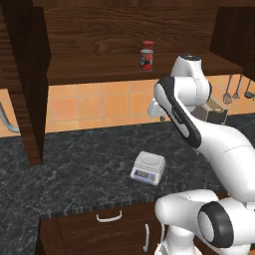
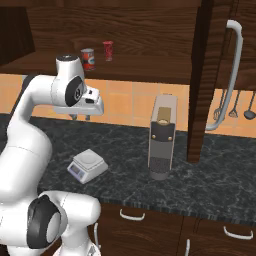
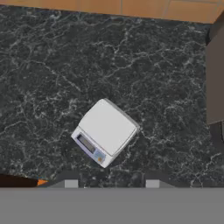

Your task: Pick the canned food and place it on the digital scale for weighing, and close the cabinet.

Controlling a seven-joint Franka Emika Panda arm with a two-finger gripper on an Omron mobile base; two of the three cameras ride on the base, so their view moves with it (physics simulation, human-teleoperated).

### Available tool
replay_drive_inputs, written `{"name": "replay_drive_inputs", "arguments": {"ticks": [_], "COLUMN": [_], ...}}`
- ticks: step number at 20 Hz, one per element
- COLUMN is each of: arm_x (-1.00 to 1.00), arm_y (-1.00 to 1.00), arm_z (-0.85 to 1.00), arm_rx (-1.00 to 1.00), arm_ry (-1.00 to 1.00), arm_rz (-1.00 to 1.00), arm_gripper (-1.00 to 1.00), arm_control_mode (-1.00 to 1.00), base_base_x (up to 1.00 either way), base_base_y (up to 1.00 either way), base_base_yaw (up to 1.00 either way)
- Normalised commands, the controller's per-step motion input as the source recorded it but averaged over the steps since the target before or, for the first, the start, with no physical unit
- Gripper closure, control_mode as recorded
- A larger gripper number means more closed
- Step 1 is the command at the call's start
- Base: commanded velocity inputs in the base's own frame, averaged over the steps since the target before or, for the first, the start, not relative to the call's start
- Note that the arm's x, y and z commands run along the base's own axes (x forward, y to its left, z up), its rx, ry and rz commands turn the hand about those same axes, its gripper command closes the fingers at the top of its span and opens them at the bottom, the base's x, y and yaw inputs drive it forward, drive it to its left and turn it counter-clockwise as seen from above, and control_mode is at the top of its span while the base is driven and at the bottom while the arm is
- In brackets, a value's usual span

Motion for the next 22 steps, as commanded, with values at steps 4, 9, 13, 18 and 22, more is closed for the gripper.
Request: {"name": "replay_drive_inputs", "arguments": {"ticks": [4, 9, 13, 18, 22], "arm_x": [-0.84, -0.71, -0.44, -0.02, 0.0], "arm_y": [0.18, 0.23, 0.16, 0.06, -0.03], "arm_z": [0.03, 0.9, 0.83, 0.8, 0.64], "arm_rx": [-0.02, -0.04, 0.0, 0.0, 0.0], "arm_ry": [-0.35, -0.56, -0.53, -0.39, -0.18], "arm_rz": [0.0, 0.0, 0.0, 0.0, 0.0], "arm_gripper": [-1.0, -1.0, -1.0, -1.0, -1.0], "arm_control_mode": [-1.0, -1.0, -1.0, -1.0, -1.0], "base_base_x": [0.0, 0.0, 0.0, 0.0, 0.0], "base_base_y": [0.0, 0.0, 0.0, 0.0, 0.0], "base_base_yaw": [0.0, 0.0, 0.0, 0.0, 0.0]}}
